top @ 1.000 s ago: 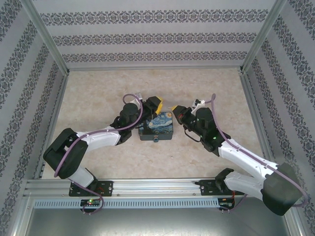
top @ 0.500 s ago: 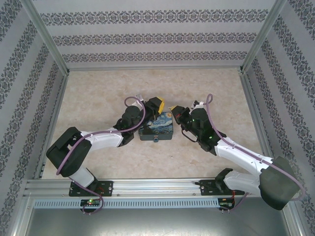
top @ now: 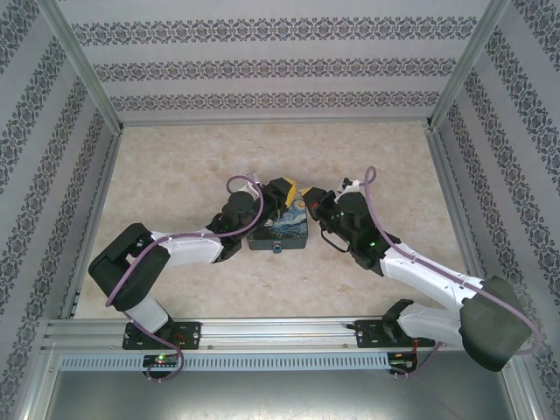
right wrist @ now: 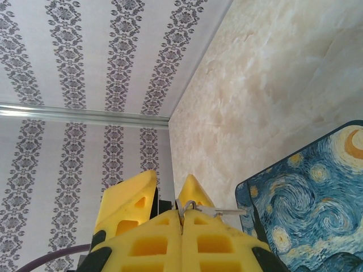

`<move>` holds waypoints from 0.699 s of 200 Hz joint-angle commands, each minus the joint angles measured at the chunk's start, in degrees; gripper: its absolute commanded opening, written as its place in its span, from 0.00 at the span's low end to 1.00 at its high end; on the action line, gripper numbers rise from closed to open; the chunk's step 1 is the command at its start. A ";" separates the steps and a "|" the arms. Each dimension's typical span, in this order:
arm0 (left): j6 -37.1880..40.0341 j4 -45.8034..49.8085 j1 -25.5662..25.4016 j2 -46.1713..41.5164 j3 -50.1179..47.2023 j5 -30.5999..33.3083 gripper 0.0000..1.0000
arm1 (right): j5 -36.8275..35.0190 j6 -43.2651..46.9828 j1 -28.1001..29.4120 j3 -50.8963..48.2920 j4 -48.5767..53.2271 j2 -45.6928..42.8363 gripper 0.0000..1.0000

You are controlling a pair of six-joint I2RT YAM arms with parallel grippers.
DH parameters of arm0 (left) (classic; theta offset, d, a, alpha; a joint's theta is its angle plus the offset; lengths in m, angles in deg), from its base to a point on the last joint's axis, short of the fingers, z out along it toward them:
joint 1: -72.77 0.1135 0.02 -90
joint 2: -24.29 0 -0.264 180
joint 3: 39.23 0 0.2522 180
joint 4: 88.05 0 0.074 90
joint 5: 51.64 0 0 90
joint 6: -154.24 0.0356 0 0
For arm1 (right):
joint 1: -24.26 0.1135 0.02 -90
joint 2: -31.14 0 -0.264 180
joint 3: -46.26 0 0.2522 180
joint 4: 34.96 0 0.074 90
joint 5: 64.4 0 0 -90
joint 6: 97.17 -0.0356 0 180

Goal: Unlock the padlock with the key

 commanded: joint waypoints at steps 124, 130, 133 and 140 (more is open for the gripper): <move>-0.85 -4.30 -1.62 1.29 1.31 1.70 0.18 | -0.68 -0.81 0.95 1.59 -2.36 1.59 0.00; -0.85 -4.27 -1.62 1.22 1.34 1.69 0.18 | -0.68 -0.81 0.95 1.58 -2.41 1.59 0.00; -0.85 -4.29 -1.62 1.25 1.31 1.65 0.18 | -0.70 -0.88 0.95 1.57 -2.37 1.58 0.00; -0.81 -4.29 -1.62 1.32 1.29 1.76 0.17 | -0.67 -0.89 0.95 1.50 -2.42 1.61 0.00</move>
